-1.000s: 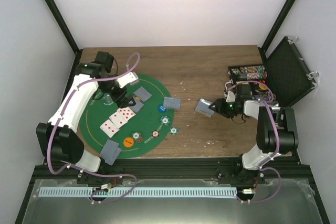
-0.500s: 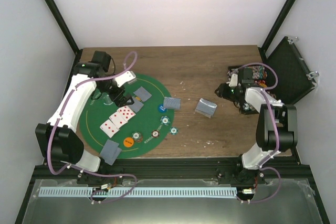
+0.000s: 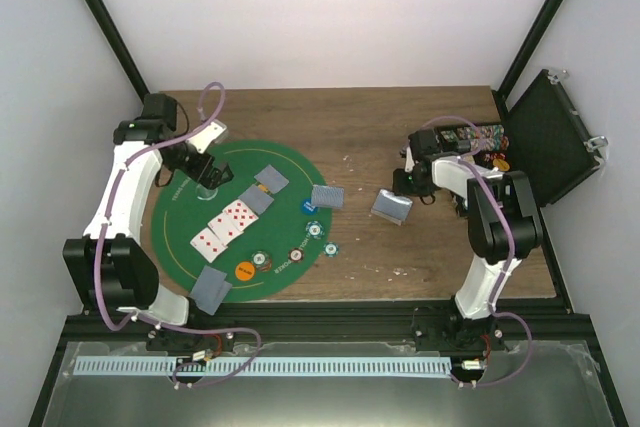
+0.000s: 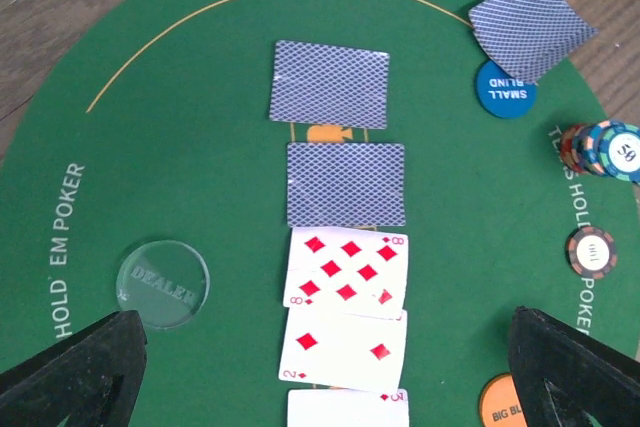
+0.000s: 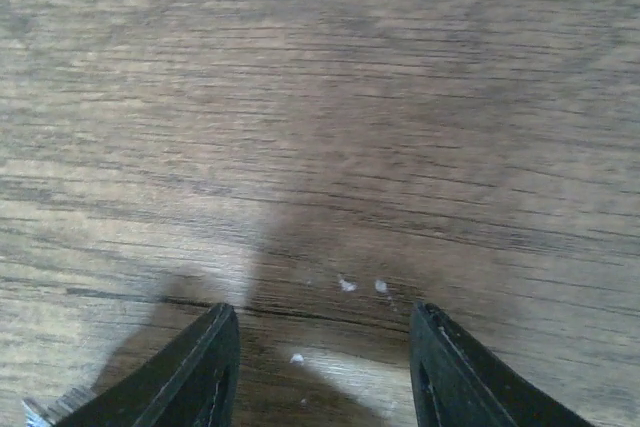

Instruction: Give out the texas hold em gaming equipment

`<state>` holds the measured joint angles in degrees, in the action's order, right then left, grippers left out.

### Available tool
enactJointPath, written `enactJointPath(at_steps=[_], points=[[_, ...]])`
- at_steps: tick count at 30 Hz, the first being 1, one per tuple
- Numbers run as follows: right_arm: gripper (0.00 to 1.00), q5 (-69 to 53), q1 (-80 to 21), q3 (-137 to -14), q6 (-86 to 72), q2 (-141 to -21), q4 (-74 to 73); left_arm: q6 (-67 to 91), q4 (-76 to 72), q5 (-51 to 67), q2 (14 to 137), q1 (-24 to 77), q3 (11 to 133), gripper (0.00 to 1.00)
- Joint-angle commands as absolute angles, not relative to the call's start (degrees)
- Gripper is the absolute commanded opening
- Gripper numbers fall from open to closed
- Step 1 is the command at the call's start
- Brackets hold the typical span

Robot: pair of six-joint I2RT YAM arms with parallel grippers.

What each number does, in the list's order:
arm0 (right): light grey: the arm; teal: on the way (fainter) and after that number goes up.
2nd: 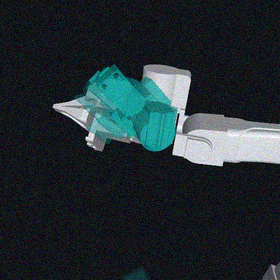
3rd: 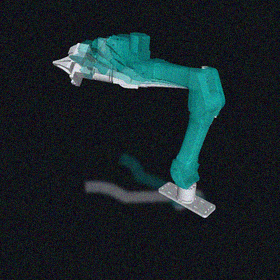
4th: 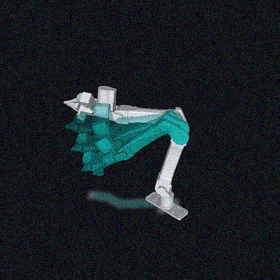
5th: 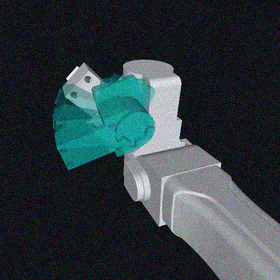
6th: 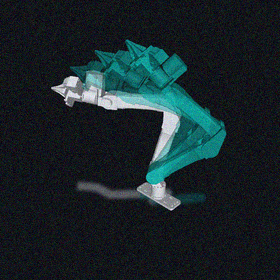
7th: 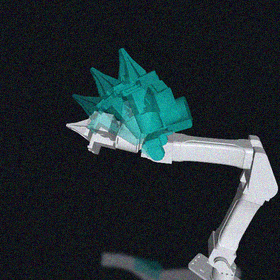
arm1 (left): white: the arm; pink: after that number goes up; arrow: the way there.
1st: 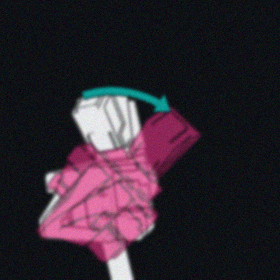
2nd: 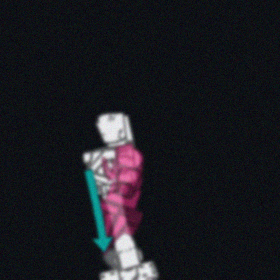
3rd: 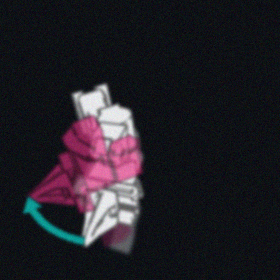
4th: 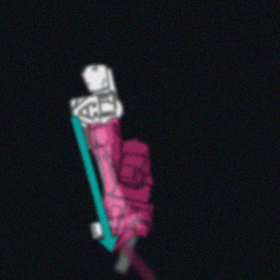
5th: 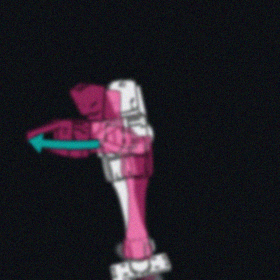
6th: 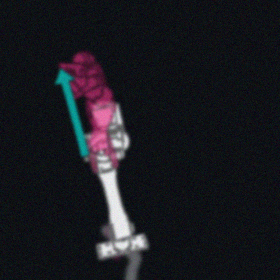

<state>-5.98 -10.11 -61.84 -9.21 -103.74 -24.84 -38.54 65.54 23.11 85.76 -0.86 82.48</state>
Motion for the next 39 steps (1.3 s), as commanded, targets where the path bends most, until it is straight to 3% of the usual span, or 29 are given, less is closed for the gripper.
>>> enactJointPath(at_steps=[1, 11, 14, 16, 17, 18, 24, 30, 35, 39], points=[[0.48, -2.56, -11.26, -61.21, -8.35, -102.66, -27.06, -36.18, 62.84, 23.25, 85.52, -2.86, 81.19, 1.0], [0.48, -4.84, -12.25, -63.21, -6.66, -98.87, -26.74, -36.04, 61.31, 23.32, 84.84, -4.78, 78.62, 1.0], [0.54, -5.51, -11.11, -65.72, -6.02, -94.99, -24.98, -35.46, 59.71, 23.5, 84.52, -6.86, 77.97, 1.0], [0.68, -8.15, -9.78, -65.81, -4.97, -90.44, -21.5, -34.03, 57.19, 23.8, 84.07, -8.95, 77.29, 1.0], [0.94, -10.08, -8.92, -65.31, -4.24, -87.68, -18.55, -32.67, 55.17, 23.77, 83.74, -9.96, 76.65, 0.99], [0.99, -11.58, -7.87, -64.59, -3.55, -84.96, -16.1, -31.01, 52.85, 23.57, 83.39, -10.77, 75.94, 0.99], [1.0, -19.2, -0.37, -54.1, -3.94, -68.67, 1.38, -16.33, 24.48, 18.92, 75.31, -13.47, 61.58, 1.0], [1.0, -10.8, 3.51, -34.53, -6.93, -54.24, 20.1, -2.09, -10.21, 11.31, 65.3, -13.32, 38.17, 0.99], [1.0, -7.94, 3.69, -20.41, -4.61, -48.72, 34.58, 0.73, -30.7, 11.25, 65.28, -13.01, 22.85, 1.0], [1.0, -5.86, 3.69, -8.54, -4.36, -51.02, 56.62, 1.65, -48.67, 11.09, 67.73, -12.37, 13.36, 0.99]])
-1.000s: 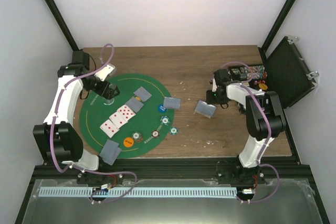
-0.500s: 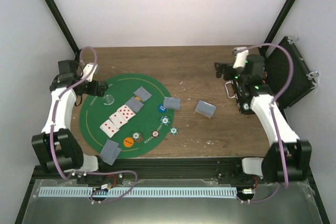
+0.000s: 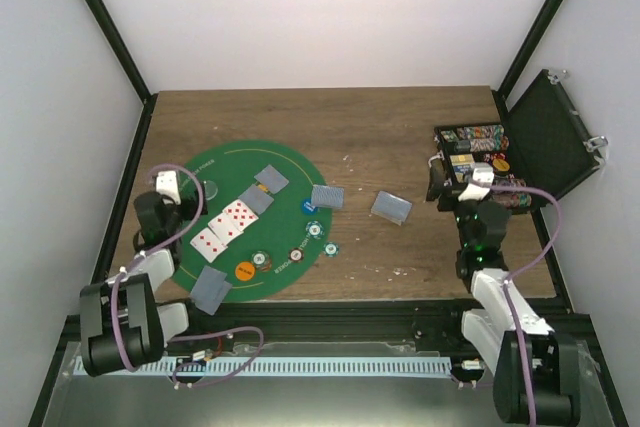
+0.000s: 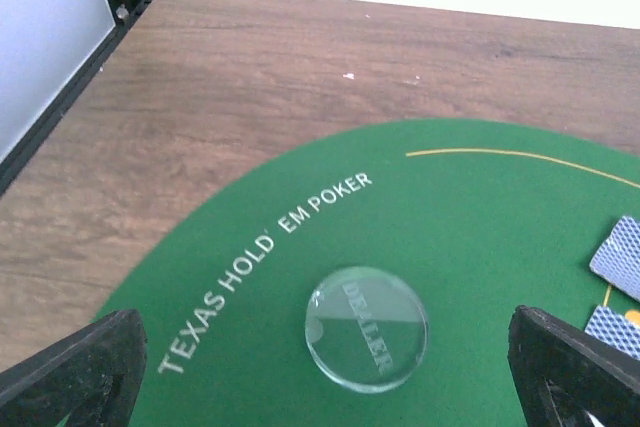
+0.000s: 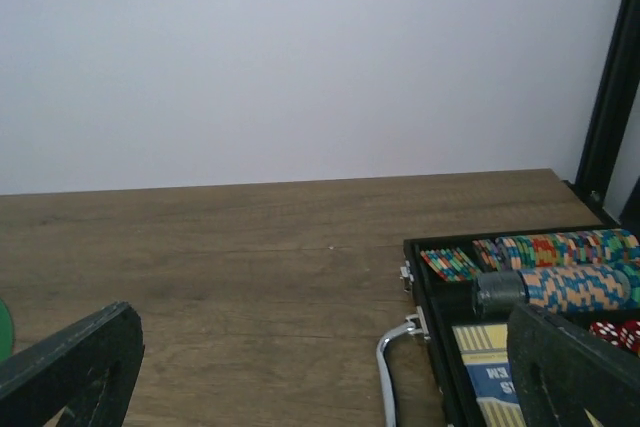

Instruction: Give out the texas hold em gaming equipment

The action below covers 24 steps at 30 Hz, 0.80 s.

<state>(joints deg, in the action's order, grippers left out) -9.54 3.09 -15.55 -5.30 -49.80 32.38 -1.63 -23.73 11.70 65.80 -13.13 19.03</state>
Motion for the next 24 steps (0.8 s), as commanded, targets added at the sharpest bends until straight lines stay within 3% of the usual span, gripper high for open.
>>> enactJointPath(at_steps=[1, 3, 13, 16, 21, 24], points=[[1.0, -5.29, 3.69, -6.56, -4.03, -52.96, 60.55, 1.31, -51.4, 11.0, 69.17, -11.82, 12.35, 0.99], [1.0, -4.12, 3.69, -5.13, -3.08, -58.81, 64.78, 0.75, -57.13, 8.5, 72.77, -9.97, 11.42, 1.0], [1.0, -11.49, 3.7, -5.99, -0.15, -86.57, 85.33, -2.2, -50.54, 0.74, 77.6, -5.54, 17.98, 1.0], [1.0, -14.54, 3.69, -11.0, 1.23, -85.95, 74.69, -2.77, -53.29, 1.66, 75.64, -5.37, 15.11, 1.0], [1.0, -16.37, 3.87, -13.36, 1.69, -87.24, 71.94, 0.07, -50.87, 1.46, 77.22, -5.33, 17.48, 0.99], [1.0, -16.32, 3.87, -13.6, 1.76, -87.03, 71.14, 0.65, -64.42, 8.78, 77.41, -4.43, 11.42, 1.0]])
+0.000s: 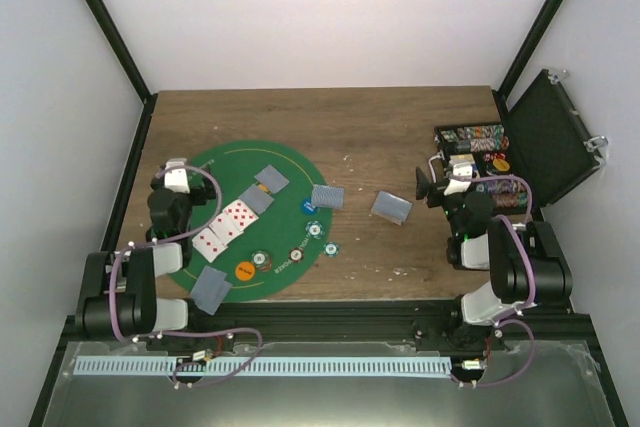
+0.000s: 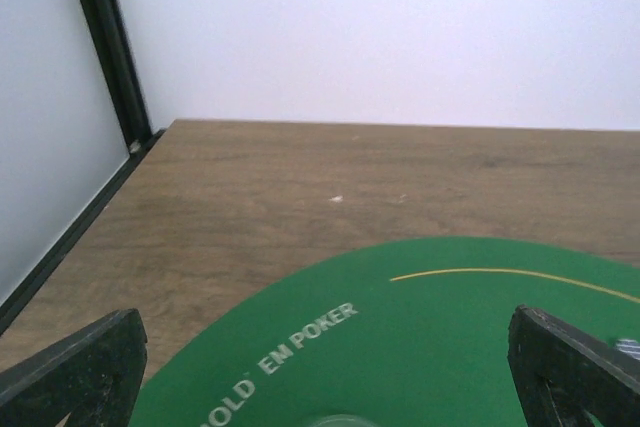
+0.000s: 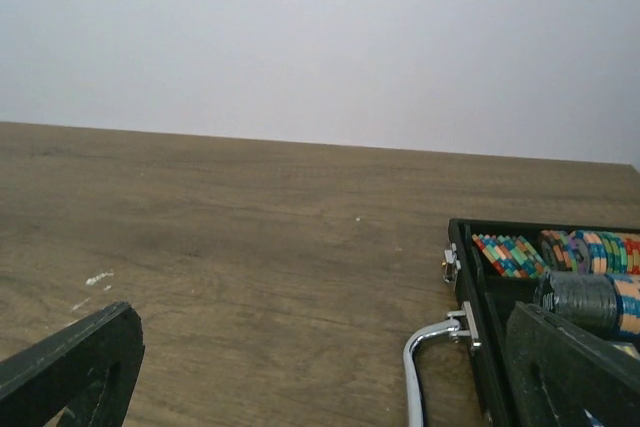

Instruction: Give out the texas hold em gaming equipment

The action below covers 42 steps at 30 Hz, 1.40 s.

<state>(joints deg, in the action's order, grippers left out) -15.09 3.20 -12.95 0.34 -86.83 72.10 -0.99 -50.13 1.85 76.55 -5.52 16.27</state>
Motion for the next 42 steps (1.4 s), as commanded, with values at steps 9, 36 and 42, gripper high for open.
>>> enactJointPath(at_steps=[9, 36, 42], points=[[1.0, -15.78, 3.86, -13.67, 1.53, -86.92, 70.79, -2.64, -73.3, 7.98, 89.01, -1.17, 13.16, 1.0], [1.0, -15.68, 3.86, -13.71, 1.48, -86.92, 70.69, -2.25, -64.8, 5.55, 88.95, -0.69, 17.26, 0.99], [1.0, -15.65, 3.86, -13.71, 1.47, -86.92, 70.71, -2.15, -64.66, 5.36, 88.95, -0.71, 17.34, 1.0]])
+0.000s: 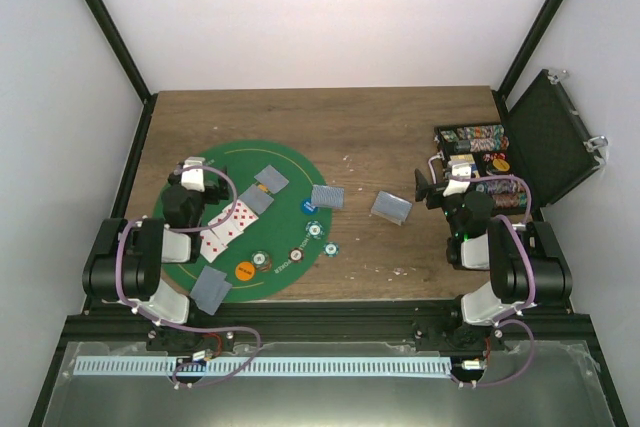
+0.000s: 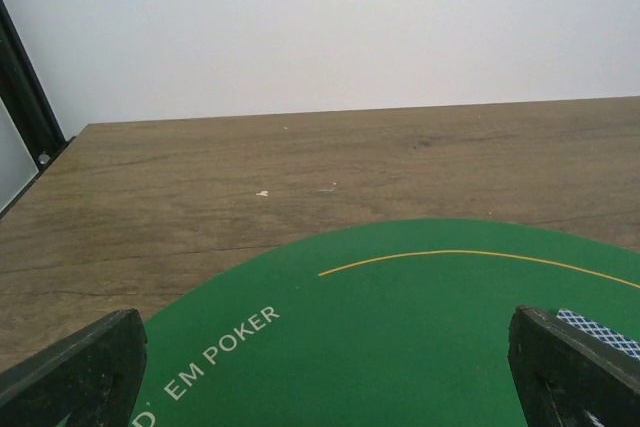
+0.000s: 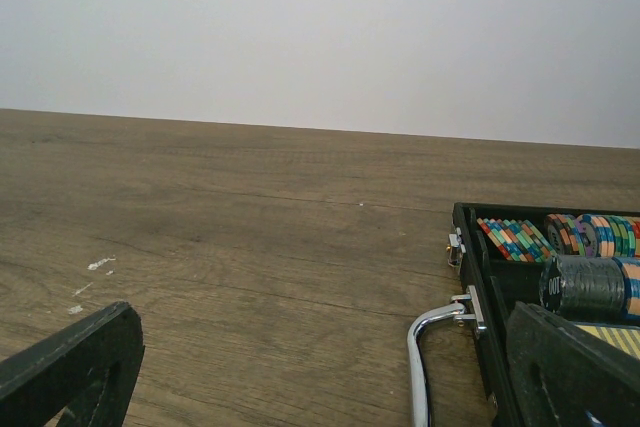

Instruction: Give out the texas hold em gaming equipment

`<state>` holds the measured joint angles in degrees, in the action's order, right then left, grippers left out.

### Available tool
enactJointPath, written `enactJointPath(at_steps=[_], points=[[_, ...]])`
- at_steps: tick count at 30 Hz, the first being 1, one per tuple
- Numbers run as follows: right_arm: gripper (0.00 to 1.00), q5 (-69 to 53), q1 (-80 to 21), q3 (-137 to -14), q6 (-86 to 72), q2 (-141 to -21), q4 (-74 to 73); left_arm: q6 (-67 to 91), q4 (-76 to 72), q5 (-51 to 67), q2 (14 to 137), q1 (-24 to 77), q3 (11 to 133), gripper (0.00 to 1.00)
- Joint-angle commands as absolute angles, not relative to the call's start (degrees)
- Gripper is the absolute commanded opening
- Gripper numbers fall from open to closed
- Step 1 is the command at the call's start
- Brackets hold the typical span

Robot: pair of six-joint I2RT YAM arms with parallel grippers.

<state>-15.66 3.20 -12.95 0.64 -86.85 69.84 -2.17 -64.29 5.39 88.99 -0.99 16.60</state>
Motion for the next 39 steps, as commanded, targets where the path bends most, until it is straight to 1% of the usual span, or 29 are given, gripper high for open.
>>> enactJointPath(at_steps=[1, 26, 39], points=[[1.0, -15.7, 3.86, -13.71, 1.49, -86.92, 70.73, -2.19, -64.64, 5.36, 88.95, -0.74, 17.3, 0.99], [1.0, -15.66, 3.81, -13.71, 1.44, -86.94, 70.67, -2.23, -64.62, 5.47, 88.92, -0.68, 17.31, 1.0], [1.0, -15.72, 3.8, -13.71, 1.46, -86.98, 70.75, -1.6, -64.09, 3.35, 88.95, -0.64, 17.62, 0.99]])
